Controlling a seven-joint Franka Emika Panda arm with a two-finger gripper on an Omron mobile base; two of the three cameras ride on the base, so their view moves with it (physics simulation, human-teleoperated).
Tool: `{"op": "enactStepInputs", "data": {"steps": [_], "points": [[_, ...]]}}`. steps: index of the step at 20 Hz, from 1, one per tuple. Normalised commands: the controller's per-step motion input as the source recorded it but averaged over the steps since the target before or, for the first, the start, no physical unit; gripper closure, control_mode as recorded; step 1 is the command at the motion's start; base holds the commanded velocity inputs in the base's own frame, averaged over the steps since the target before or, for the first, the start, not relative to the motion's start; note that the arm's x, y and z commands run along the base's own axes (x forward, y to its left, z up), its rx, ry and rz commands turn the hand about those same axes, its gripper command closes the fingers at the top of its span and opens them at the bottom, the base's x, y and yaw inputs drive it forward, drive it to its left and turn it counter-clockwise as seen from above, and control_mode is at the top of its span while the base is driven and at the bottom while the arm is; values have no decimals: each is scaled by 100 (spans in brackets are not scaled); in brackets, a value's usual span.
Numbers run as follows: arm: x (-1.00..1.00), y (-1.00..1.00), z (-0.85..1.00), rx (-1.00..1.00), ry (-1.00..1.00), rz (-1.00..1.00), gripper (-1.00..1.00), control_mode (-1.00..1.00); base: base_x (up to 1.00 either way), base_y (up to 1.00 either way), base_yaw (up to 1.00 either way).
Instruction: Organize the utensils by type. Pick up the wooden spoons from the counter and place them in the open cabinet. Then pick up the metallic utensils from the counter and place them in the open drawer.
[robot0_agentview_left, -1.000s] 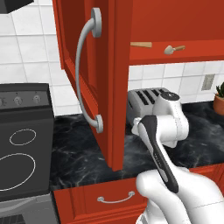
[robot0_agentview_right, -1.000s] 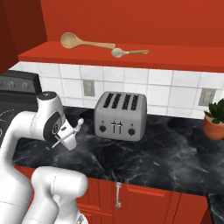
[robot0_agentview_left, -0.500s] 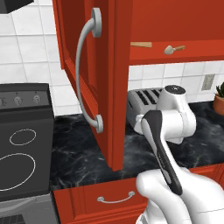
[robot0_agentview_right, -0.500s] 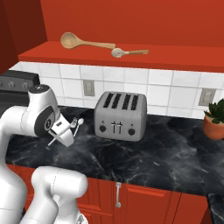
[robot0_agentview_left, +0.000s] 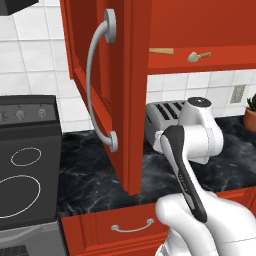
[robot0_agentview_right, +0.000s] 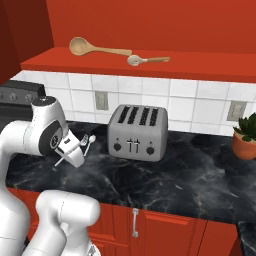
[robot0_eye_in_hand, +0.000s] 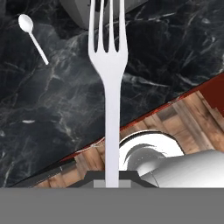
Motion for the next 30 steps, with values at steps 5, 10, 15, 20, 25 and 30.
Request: {"op": "enactStepInputs", "data": {"steps": [5, 10, 15, 20, 25, 30], "points": [[-2, 0, 0, 0, 0, 0, 100, 100, -6, 0, 0], [0, 0, 0, 0, 0, 0, 100, 100, -51, 0, 0], [0, 0, 0, 0, 0, 0, 100, 100, -70, 0, -2], [0, 0, 0, 0, 0, 0, 100, 100, -68, 0, -5], [0, 0, 0, 0, 0, 0, 100, 100, -38, 1, -56], [0, 0, 0, 0, 0, 0, 100, 100, -14, 1, -87]]}}
